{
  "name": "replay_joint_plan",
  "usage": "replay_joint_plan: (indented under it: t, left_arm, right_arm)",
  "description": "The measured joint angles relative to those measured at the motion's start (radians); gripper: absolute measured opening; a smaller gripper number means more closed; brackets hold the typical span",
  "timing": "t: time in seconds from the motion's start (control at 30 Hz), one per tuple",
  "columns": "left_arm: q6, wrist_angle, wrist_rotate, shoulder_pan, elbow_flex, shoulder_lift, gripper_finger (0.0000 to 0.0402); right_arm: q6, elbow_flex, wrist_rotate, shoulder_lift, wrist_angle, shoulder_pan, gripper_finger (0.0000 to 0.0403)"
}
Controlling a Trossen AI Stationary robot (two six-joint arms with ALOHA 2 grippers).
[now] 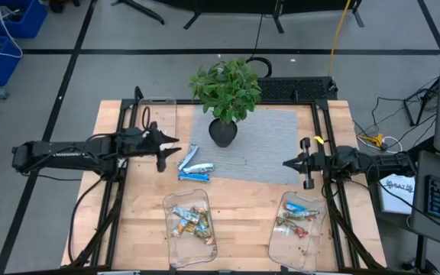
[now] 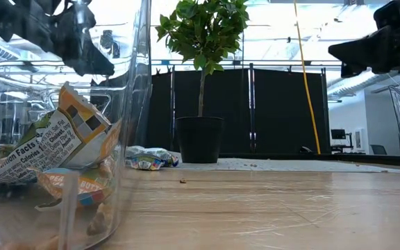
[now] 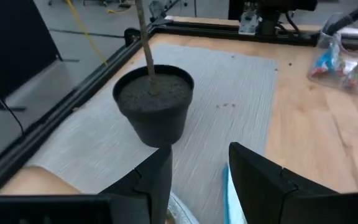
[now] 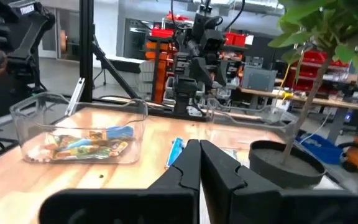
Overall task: Pick and place Granola Bars by type
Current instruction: Put the blue granola bar into the top transparent bin
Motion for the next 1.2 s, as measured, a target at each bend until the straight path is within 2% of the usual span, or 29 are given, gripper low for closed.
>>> replay_joint_plan:
  t: [0.1, 0.23, 0.6, 0.73, 0.83, 0.93, 1.2]
  left_arm:
    - [-0.091, 0.041, 0.001, 0.004, 0.001, 0.031, 0.0161]
    - [-0.142, -0.034, 0.016, 0.003, 0.059, 0.121, 0.0161]
    - [-0.188, -0.293, 0.016, 0.004, 0.349, 0.601, 0.0161]
    - [-0.195, -0.396, -0.008, 0.005, 0.443, 0.728, 0.0161]
    - [-0.226, -0.46, -0.052, 0.022, 0.472, 0.783, 0.0161]
    - [-0.271, -0.452, -0.057, 0.057, 0.466, 0.81, 0.0161]
    - [-0.355, -0.442, 0.032, 0.141, 0.438, 0.859, 0.0161]
  right_arm:
    - [0.008, 0.0, -0.006, 0.0, 0.003, 0.0, 0.0]
    - [0.007, 0.0, -0.005, 0.0, 0.006, 0.0, 0.0]
    - [0.007, -0.001, -0.005, 0.0, 0.006, 0.0, 0.0]
    - [0.007, -0.001, -0.005, 0.0, 0.006, 0.0, 0.0]
    - [0.007, -0.001, -0.005, 0.0, 0.006, 0.0, 0.0]
    - [0.007, -0.002, -0.005, 0.0, 0.006, 0.0, 0.0]
    - [0.007, -0.002, -0.005, 0.0, 0.006, 0.0, 0.0]
